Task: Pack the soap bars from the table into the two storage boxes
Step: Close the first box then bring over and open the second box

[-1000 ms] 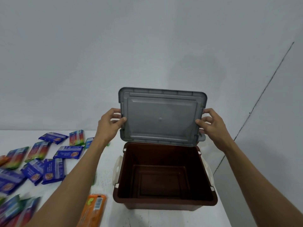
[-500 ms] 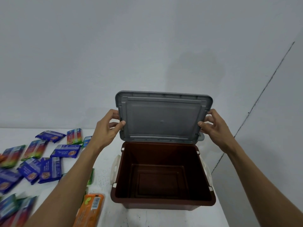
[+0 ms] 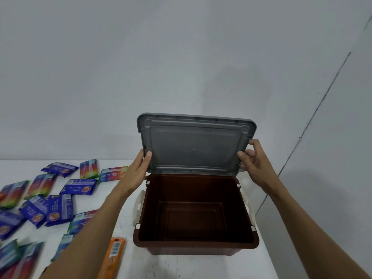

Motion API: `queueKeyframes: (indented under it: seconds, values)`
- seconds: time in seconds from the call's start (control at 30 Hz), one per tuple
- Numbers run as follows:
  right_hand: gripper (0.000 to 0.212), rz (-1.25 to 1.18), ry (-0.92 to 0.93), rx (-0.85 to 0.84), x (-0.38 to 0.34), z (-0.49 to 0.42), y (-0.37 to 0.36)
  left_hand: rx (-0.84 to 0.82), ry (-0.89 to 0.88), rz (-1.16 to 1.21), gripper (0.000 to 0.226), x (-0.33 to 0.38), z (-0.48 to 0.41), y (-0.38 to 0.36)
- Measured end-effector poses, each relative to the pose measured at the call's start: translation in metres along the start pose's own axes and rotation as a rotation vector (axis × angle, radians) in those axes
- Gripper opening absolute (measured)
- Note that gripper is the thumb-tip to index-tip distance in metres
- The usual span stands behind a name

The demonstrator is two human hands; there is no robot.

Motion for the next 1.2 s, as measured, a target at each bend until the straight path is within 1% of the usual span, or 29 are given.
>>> queueKeyframes:
  seconds: [0.03,0.1,0.13,0.23,0.3,0.47,0.53,0.63,0.7,0.87,1.0,1.2]
  values:
    - [0.024,0.0,-0.001,0.003,0.0,-0.001,0.0,0.003,0.031,0.015,0.082,0.0,0.0,-0.003]
    - [0.024,-0.005,-0.005,0.009,0.001,-0.001,0.0,-0.008,0.08,0.088,0.072,0.004,0.0,-0.006]
    - [0.024,-0.008,-0.007,0.011,0.002,-0.002,0.0,-0.021,0.107,0.119,0.072,0.005,0.0,-0.006]
    - [0.022,-0.001,-0.004,0.013,0.003,-0.003,0.0,-0.057,0.19,0.137,0.084,0.005,-0.001,-0.004]
    - [0.022,-0.007,-0.006,0.013,0.002,-0.003,0.0,-0.069,0.227,0.118,0.088,0.004,-0.002,-0.003]
    - [0.025,-0.01,-0.013,0.016,0.004,-0.003,-0.003,-0.057,0.271,0.087,0.076,0.004,-0.002,-0.004]
    - [0.027,-0.016,-0.02,0.025,0.003,-0.003,-0.005,-0.07,0.293,0.081,0.081,0.006,0.0,-0.003]
    - [0.032,-0.08,-0.042,0.022,0.0,-0.003,-0.011,-0.083,0.305,0.079,0.094,0.008,0.001,-0.003]
    - [0.034,-0.14,-0.071,-0.001,0.0,-0.002,-0.017,-0.079,0.306,0.088,0.095,0.009,0.0,-0.004]
    - [0.039,-0.174,-0.154,-0.062,0.006,0.003,-0.031,-0.051,0.294,0.107,0.078,0.008,0.001,-0.005]
    - [0.039,-0.124,-0.179,-0.075,0.006,0.007,-0.031,-0.053,0.282,0.094,0.077,0.009,0.004,-0.007]
    - [0.039,-0.013,-0.181,-0.108,0.013,0.02,-0.017,-0.047,0.24,0.039,0.067,0.011,0.013,-0.012]
Point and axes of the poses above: each hand's wrist, its own z-axis away from the middle knuckle, its own y-axis out of the back of the hand, x = y × z, the point moved 3 cm from there along -z, towards the middle knuckle, and after that the axes turned 7 degrees about z, right-handed, at the moved point
